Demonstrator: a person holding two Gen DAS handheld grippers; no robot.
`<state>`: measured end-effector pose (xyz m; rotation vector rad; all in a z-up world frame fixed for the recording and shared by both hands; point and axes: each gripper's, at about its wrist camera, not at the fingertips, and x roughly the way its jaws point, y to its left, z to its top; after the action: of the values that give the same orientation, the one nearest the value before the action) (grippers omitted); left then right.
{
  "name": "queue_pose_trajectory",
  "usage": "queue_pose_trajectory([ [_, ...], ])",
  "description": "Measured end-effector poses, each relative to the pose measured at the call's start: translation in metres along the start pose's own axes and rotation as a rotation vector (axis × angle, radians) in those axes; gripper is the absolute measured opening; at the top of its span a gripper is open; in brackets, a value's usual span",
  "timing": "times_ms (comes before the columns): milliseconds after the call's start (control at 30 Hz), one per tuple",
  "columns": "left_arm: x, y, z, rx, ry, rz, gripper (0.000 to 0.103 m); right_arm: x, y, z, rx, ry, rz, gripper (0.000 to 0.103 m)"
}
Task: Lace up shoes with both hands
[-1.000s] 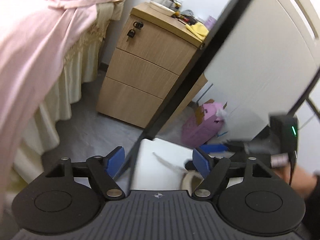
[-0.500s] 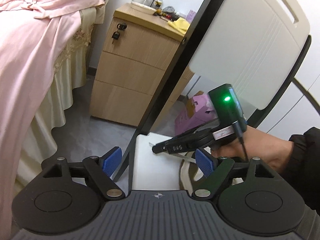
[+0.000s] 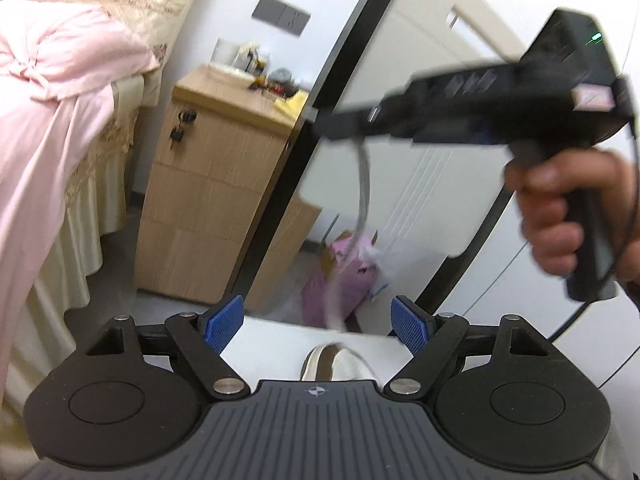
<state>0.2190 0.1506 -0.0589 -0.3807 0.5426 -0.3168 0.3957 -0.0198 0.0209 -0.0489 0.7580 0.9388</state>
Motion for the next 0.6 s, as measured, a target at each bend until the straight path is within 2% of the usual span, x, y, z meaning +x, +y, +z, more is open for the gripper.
queue_pose_trajectory([
  [167,-0.015,-0.013,0.001,0.047,-0.113,-0.044,0.082,-0.035,0.024,0.008,0.001,-0.07,0.033,0.004],
  [367,-0.026,-0.043,-0.004,0.179,-0.238,-0.099,0.076,-0.046,0.032,-0.022,0.113,-0.101,0.085,0.004],
  [500,-0.025,-0.057,-0.008,0.22,-0.281,-0.079,0.063,-0.056,0.033,-0.04,0.192,-0.12,0.103,0.004],
  [567,-0.024,-0.06,-0.009,0.211,-0.293,-0.079,0.049,-0.064,0.028,-0.047,0.24,-0.133,0.119,0.004],
  [600,-0.024,-0.062,-0.01,0.206,-0.299,-0.082,0.038,-0.068,0.025,-0.051,0.263,-0.14,0.128,0.004],
])
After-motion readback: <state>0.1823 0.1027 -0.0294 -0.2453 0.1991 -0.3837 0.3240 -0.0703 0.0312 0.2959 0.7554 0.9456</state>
